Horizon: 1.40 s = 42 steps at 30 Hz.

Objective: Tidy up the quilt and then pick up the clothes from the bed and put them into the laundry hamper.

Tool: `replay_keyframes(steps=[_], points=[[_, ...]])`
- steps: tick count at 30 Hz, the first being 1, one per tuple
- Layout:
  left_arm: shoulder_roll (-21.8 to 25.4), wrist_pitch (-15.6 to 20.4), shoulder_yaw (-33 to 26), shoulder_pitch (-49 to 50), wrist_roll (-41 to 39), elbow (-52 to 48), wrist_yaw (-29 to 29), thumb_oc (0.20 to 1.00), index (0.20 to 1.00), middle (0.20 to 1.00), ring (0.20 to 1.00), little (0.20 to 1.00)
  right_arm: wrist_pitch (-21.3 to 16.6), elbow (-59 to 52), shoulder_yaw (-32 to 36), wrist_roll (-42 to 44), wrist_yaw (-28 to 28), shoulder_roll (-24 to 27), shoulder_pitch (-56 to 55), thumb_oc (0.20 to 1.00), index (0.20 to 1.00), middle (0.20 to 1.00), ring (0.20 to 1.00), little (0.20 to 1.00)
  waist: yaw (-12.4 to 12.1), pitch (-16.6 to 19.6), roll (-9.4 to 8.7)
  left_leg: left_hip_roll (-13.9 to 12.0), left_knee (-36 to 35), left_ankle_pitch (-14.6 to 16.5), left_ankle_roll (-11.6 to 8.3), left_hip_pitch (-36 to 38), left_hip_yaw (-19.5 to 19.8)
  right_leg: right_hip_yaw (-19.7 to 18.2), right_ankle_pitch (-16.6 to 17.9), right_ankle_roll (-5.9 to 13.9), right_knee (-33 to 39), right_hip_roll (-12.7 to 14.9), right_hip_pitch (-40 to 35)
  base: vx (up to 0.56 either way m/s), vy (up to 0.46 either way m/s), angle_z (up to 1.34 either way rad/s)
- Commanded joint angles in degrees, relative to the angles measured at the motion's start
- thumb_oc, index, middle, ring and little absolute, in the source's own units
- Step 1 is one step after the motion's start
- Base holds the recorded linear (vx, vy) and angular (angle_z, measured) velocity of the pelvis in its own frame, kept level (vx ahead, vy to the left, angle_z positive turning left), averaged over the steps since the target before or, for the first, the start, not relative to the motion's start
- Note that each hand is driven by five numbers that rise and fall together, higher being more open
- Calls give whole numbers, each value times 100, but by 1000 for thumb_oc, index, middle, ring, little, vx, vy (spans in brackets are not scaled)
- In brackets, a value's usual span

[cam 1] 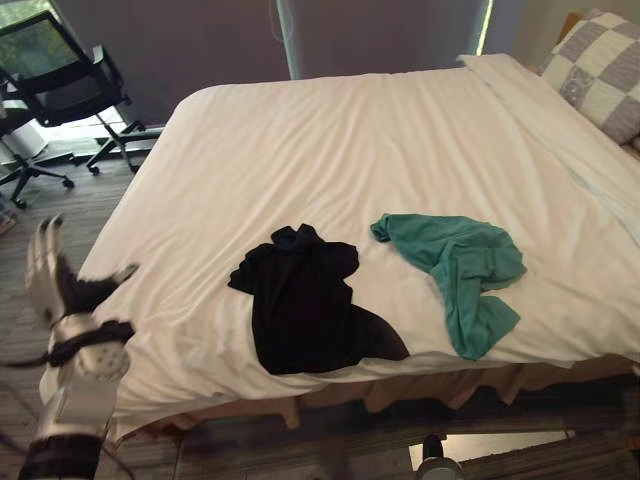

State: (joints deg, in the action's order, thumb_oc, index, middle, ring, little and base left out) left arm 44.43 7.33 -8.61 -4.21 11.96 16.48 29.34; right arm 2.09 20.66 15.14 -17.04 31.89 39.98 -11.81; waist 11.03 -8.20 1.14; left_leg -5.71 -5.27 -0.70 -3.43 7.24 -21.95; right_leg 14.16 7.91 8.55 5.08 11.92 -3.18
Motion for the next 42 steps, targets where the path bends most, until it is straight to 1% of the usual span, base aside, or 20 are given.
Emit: replay_keyframes(steps=[1,2,3,5,7,8,13,19,20,21,22,23,27,31,33,37,38,39,41,42], points=[[109,239,631,-891,-45,480,-429,1000,1000,1000,1000,1000,-127,-174,-419,-1173,-338,694,847,1000,1000,1000,1000,1000,-32,-186,-66,-242,27,393,-283,531,-335,-156,-514,287,-248,91,19,50,-37,-9],[-102,149,1309,-1386,-19,776,-660,1000,1000,1000,1000,1000,-162,-322,-888,-1348,-506,864,1305,1000,1000,1000,1000,1000,-2,-211,-96,-236,27,391,-280,540,-381,-193,-494,288,-232,88,26,27,-20,-11],[-103,155,1325,-1425,-21,807,-653,1000,1000,1000,1000,1000,-159,-303,-895,-1347,-503,867,1333,1000,1000,1000,1000,1000,-8,-223,-95,-236,27,392,-279,541,-385,-197,-494,288,-232,87,28,-39,-10,-10],[-847,-89,2427,-2381,-191,1346,-980,1000,1000,1000,1000,1000,-80,-519,-1918,-1402,-622,917,2474,1000,1000,1000,1000,1000,36,-581,-141,-217,27,274,-278,288,-420,-359,-388,299,-331,68,434,-207,15,-8],[-848,-80,2424,-2408,-194,1371,-976,1000,1000,1000,1000,1000,-82,-492,-1940,-1398,-614,920,2517,1000,1000,1000,1000,1000,34,-582,-138,-216,27,272,-277,274,-429,-372,-390,297,-346,69,463,-144,8,-16],[-1197,-296,2761,-2778,-93,1829,-1023,1000,1000,1000,1000,1000,-40,-662,-2331,-1510,-697,854,2858,1000,1000,1000,1000,1000,44,-791,-183,-226,27,168,-288,68,-435,-434,-332,302,-391,63,710,-162,-4,-25],[-1706,-853,3370,-3646,662,3406,-1134,1000,1000,1000,1000,1000,40,-805,-2587,-1400,-687,848,3201,1000,1000,1000,1000,1000,56,-1181,-311,-301,27,-107,-321,-531,-370,-430,-305,289,-585,70,1265,-110,-43,3],[-1944,-1183,3499,-3747,1219,4450,-1294,1000,1000,1000,1000,1000,137,-490,-2778,-1292,-641,990,3647,1000,1000,1000,1000,1000,-40,-1406,-360,-345,35,-206,-338,-770,-304,-319,-321,283,-695,75,1462,-46,-39,5],[-1989,-1267,3469,-3533,1344,4728,-1399,743,743,743,743,743,196,-259,-2831,-1241,-632,1167,3989,1000,1000,1000,1000,1000,-157,-1505,-376,-371,49,-248,-355,-868,-274,-294,-330,273,-756,89,1540,-29,-32,9],[-1990,-1265,3457,-3534,1345,4732,-1398,580,580,580,580,580,192,-239,-2858,-1235,-624,1169,4018,1000,1000,1000,1000,1000,-148,-1505,-373,-372,48,-248,-355,-871,-276,-295,-333,272,-761,88,1546,-32,-53,3],[-1984,-1264,3392,-3405,1300,4748,-1422,319,319,319,319,319,218,-29,-2920,-1174,-609,1251,4199,1000,1000,1000,1000,1000,-202,-1537,-367,-390,53,-267,-364,-920,-257,-272,-332,265,-784,96,1581,-15,-63,7],[-1924,-1202,3295,-3046,1193,4602,-1409,200,200,200,200,200,285,366,-3079,-1087,-605,1436,4609,1000,1000,1000,1000,1000,-336,-1603,-320,-409,59,-312,-386,-1007,-217,-210,-335,253,-805,122,1623,-18,-90,0],[-1636,-752,2989,-1822,534,3615,-1370,200,200,200,200,200,356,1402,-3729,-944,-685,1818,5726,1000,1000,1000,1000,1000,-663,-1675,-159,-435,51,-435,-446,-1245,-101,-81,-308,230,-787,152,1736,-7,-94,6],[-1523,-505,2753,-858,142,2716,-1389,200,200,200,200,200,297,2103,-4056,-603,-734,1776,6397,1000,1000,1000,1000,1000,-885,-1680,-33,-452,27,-505,-481,-1379,-61,36,-324,200,-746,149,1780,-4,-44,17],[-1475,-294,2479,-222,-375,2267,-1471,200,200,200,200,200,254,2921,-4413,-394,-984,1567,6869,1000,1000,1000,1000,1000,-1075,-1715,67,-496,27,-551,-502,-1471,21,127,-351,173,-781,123,1828,-10,-74,9],[-1487,-168,2439,10,-709,1833,-1501,200,200,200,200,200,215,3933,-4544,-107,-1112,1173,7123,1000,1000,1000,1000,1000,-1204,-1733,179,-502,27,-493,-569,-1479,154,233,-495,211,-859,129,1777,31,-54,19],[-1477,-41,2378,102,-999,1287,-1596,200,200,200,200,200,225,4419,-4471,55,-1218,957,7031,1000,1000,1000,1000,1000,-1273,-1758,249,-506,27,-508,-570,-1499,205,330,-530,206,-912,138,1754,-29,-22,36],[-1465,18,2347,138,-1199,1069,-1653,200,200,200,200,200,225,4601,-4432,112,-1302,867,6959,925,925,925,925,925,-1297,-1768,274,-507,27,-511,-572,-1498,217,371,-543,206,-929,143,1736,-40,-26,38],[-1476,141,2304,178,-1518,632,-1741,200,200,200,200,200,216,4814,-4247,315,-1471,703,6693,200,200,200,200,200,-1325,-1775,315,-500,27,-501,-570,-1480,263,453,-568,213,-928,153,1663,-17,-9,33],[-1466,163,2289,174,-1642,405,-1813,200,200,200,200,200,196,4840,-4173,362,-1521,624,6525,200,200,200,200,200,-1335,-1761,332,-500,27,-488,-570,-1458,287,499,-578,216,-911,159,1611,-3,-1,30]])
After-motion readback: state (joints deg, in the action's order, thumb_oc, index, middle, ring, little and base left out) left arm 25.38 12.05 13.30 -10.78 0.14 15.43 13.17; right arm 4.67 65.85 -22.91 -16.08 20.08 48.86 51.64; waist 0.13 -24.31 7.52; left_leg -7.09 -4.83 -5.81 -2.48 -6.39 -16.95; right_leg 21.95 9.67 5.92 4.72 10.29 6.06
